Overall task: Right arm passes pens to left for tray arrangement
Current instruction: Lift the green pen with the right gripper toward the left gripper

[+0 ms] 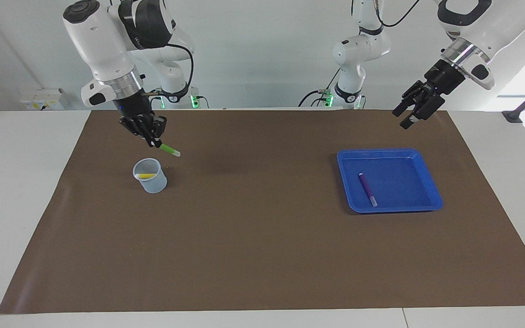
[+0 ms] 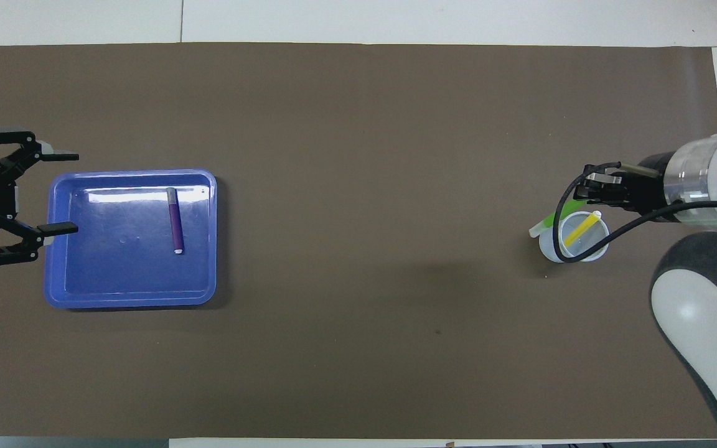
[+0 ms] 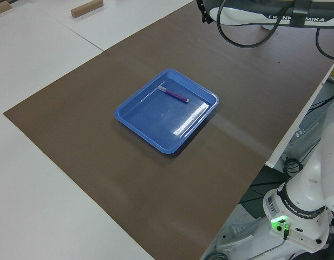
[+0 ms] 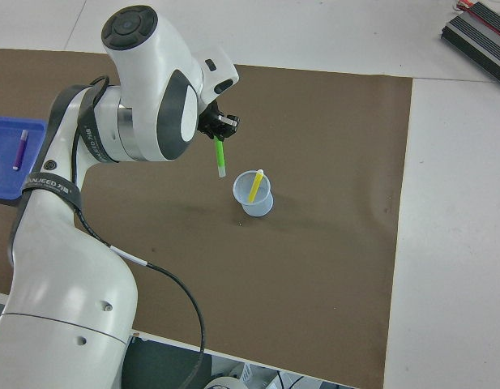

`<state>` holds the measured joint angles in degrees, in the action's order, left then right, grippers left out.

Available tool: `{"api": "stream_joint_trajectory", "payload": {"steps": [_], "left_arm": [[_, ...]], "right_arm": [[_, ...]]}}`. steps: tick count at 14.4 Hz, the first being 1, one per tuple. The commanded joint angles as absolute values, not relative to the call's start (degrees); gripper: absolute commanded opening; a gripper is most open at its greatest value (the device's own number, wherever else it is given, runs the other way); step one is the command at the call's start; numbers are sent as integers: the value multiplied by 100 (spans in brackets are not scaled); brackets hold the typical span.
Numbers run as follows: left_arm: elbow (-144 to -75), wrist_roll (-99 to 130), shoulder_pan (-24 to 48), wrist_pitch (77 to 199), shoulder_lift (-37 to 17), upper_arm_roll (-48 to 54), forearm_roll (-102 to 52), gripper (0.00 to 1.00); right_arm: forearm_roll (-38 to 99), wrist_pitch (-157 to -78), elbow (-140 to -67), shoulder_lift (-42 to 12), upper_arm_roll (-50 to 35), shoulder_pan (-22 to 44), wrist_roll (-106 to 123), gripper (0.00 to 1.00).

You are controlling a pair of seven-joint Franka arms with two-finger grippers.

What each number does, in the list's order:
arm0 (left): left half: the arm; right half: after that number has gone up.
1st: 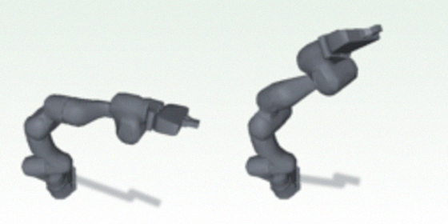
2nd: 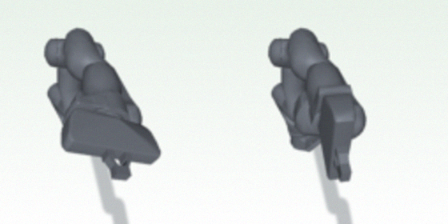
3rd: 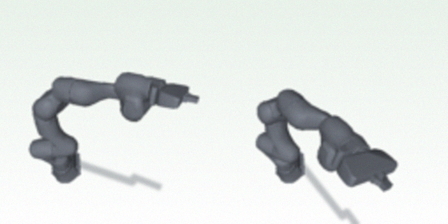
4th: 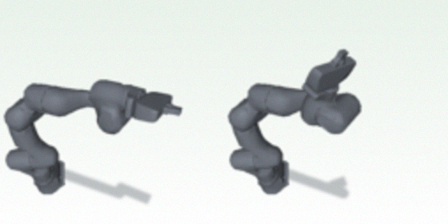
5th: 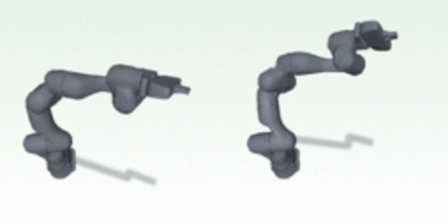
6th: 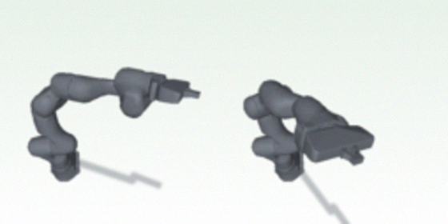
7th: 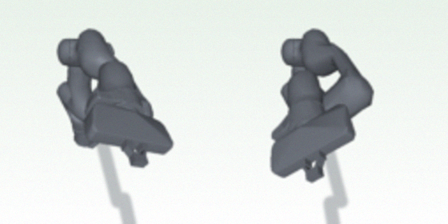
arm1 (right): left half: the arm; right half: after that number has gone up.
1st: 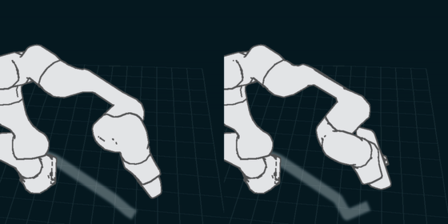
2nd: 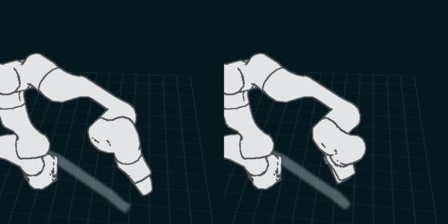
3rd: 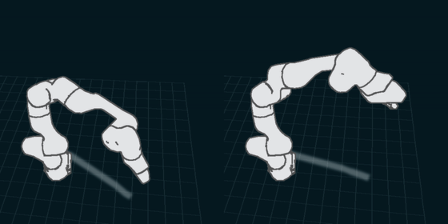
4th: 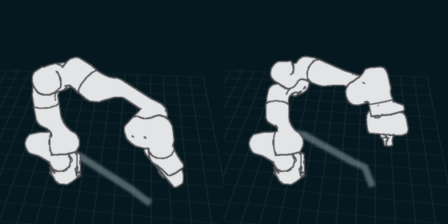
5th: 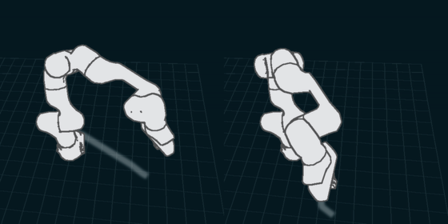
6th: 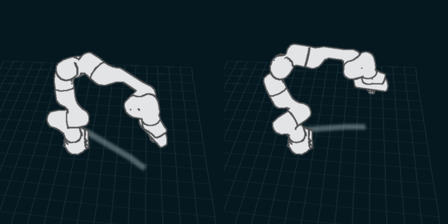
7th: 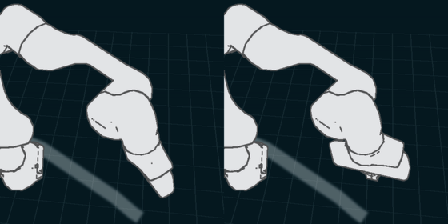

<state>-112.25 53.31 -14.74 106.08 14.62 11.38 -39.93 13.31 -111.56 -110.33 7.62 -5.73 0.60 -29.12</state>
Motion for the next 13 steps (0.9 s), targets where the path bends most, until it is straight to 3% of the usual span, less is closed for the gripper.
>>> {"api": "stream_joint_trajectory", "payload": {"steps": [1,7,13], "left_arm": [[-11443,5423,-1477,10723,1661,1143,-4096,96],[-11373,7052,-1398,11143,1600,1256,-4070,96],[-11075,8804,-1354,11232,1652,1958,-3632,96]], "right_arm": [[1976,-11258,-10654,554,-895,53,-4530,0],[3276,-12355,-10345,360,-1897,62,-7239,0],[4183,-12586,-10012,273,-2433,149,-8646,0]]}}
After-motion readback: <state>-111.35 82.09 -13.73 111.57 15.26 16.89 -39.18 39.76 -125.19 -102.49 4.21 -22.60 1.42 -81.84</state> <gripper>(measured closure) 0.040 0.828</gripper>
